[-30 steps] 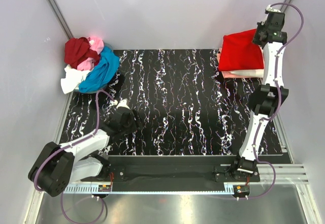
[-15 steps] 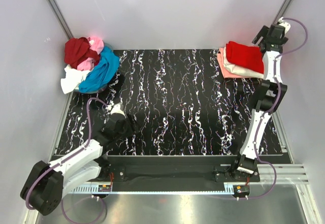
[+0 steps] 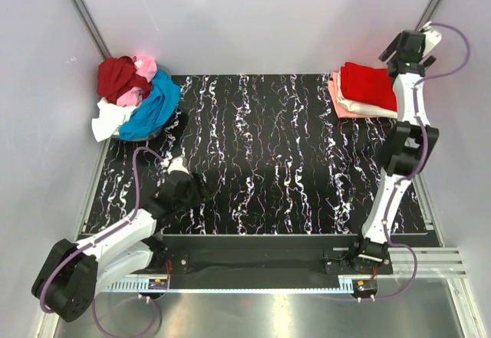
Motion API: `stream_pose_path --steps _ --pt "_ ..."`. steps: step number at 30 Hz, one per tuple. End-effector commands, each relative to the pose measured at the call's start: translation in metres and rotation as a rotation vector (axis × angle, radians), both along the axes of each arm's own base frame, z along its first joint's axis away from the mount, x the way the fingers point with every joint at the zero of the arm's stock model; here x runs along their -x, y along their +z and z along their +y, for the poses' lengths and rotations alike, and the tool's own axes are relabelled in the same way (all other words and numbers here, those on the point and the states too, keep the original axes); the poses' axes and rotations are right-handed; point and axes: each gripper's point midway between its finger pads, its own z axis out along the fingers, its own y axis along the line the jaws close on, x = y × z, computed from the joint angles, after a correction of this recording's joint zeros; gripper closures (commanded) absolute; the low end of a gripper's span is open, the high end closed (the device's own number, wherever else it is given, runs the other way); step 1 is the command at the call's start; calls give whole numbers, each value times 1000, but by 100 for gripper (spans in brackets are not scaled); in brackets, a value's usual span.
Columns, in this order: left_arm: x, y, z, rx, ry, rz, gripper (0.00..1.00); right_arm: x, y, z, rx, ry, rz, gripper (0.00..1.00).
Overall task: Fold and stack the t-shirts
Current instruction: Neatly place the folded tshirt to the corner, then reset both grippers
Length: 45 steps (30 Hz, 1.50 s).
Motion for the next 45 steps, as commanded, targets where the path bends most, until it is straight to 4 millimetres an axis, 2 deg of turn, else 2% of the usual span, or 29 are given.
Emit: stream_pose_path --steps 1,3,5,6,7,9,10,11,12,13,14,15,16,17,18,20,21,23,24,25,27,29,30,31,32,33,38,39,45 --pt "-12 10 -2 5 18 -49 36 35 148 68 -57 80 -320 0" --pt "-13 10 -3 2 15 -47 35 50 155 110 -74 138 -321 0" --pt "-13 10 -3 -3 13 -42 35 80 158 188 -90 258 -295 0" --pt "-13 10 -3 -4 11 -41 35 105 154 208 -105 283 -282 0" --pt "-14 11 -4 -5 6 -41 34 120 151 257 -160 365 -287 0" --pt "-13 10 -4 -7 3 -39 34 148 148 303 -234 485 -303 0" --pt "-13 11 -4 -6 1 -41 34 175 134 320 -259 539 -287 0" --pt "-13 11 -4 -8 0 -40 34 194 131 351 -286 617 -289 0" --pt "-12 11 -4 -8 -2 -40 33 210 123 370 -310 683 -273 0" --pt "-12 12 -4 -5 -3 -44 33 231 107 380 -321 730 -245 0" --pt "-12 13 -4 -4 -2 -47 33 253 97 405 -341 798 -217 0" --pt "-12 12 -4 -4 -3 -45 33 267 88 417 -365 841 -194 0" --pt "-12 13 -4 -3 -2 -49 32 284 65 422 -381 870 -152 0" --pt "-12 13 -4 -4 -4 -47 32 297 54 432 -394 898 -127 0" --pt "-12 13 -4 -4 -2 -47 32 319 30 444 -391 923 -73 0" --pt "-12 13 -4 -6 -3 -48 32 341 7 462 -414 953 -28 0" --pt "-12 13 -3 -6 -2 -48 31 363 -16 480 -391 992 29 0" --pt "-12 14 -3 -5 -1 -49 29 376 -38 486 -327 967 88 0" --pt "-12 14 -3 -6 0 -48 28 383 -46 495 -283 976 120 0" --pt "-12 15 -3 -9 0 -47 27 403 -57 502 -224 1004 170 0" --pt "-11 14 -2 -11 0 -45 21 407 -60 503 -142 984 172 0" --pt "-11 17 -2 -9 2 -53 18 417 -61 507 -127 997 161 0" --pt "-12 18 -2 -7 3 -59 17 420 -67 503 -119 1001 157 0" --pt "-12 18 -1 -11 5 -57 17 424 -63 512 -148 1029 115 0" --pt "-12 18 -1 -13 5 -55 16 426 -66 513 -162 1037 102 0" --pt "-12 18 -1 -15 6 -53 16 432 -78 509 -172 1065 117 0" --pt "-11 25 7 -23 43 -74 13 438 -71 519 -214 1161 53 0" --pt "-12 32 8 -9 51 -100 13 439 -74 519 -209 1167 57 0" --pt "-10 32 13 -5 73 -117 11 436 -81 522 -188 1149 78 0"
